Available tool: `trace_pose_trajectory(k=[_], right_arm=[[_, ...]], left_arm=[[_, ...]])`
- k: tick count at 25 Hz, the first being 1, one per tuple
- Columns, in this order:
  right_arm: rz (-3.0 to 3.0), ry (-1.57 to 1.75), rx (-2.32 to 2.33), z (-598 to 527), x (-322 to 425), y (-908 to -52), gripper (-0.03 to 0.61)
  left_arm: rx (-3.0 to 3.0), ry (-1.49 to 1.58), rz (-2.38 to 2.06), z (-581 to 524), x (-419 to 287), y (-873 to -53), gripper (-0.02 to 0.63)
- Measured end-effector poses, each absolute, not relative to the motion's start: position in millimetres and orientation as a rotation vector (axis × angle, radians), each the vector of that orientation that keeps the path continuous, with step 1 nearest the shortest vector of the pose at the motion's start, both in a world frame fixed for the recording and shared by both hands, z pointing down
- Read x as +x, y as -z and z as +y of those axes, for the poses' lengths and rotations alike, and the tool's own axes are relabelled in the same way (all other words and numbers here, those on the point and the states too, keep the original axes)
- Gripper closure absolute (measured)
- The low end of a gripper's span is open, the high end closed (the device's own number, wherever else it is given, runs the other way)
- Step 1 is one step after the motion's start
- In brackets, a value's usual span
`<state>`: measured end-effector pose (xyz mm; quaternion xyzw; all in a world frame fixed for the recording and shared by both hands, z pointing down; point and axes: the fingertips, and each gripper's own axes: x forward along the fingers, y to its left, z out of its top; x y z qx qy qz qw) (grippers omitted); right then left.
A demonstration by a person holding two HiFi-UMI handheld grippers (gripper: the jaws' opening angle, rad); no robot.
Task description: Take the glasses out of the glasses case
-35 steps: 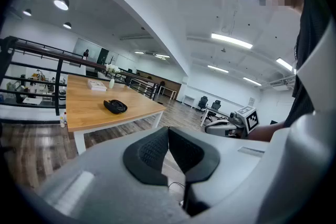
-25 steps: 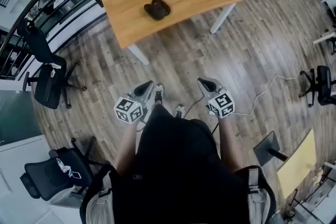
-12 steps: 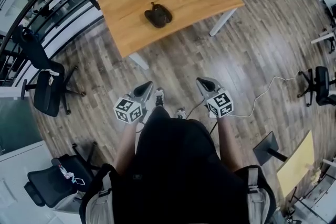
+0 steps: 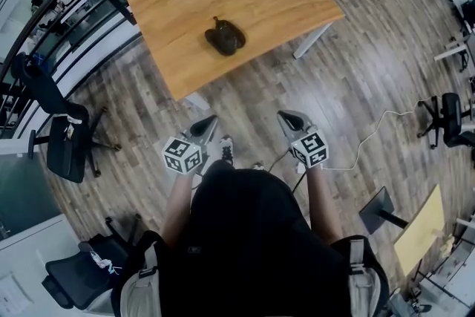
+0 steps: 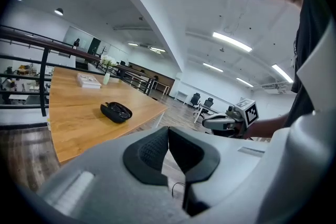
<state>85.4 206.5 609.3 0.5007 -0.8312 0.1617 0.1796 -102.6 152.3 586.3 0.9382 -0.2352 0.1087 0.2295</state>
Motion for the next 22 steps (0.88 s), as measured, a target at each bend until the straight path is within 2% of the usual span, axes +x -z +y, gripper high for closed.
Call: trace_pose_trajectory(k=[22], right_arm=[[-2.201, -0.494, 1.608, 121, 42, -621, 0.575]], left_arm=[[2.630, -0.329, -0.482, 40, -148, -596, 0.603]])
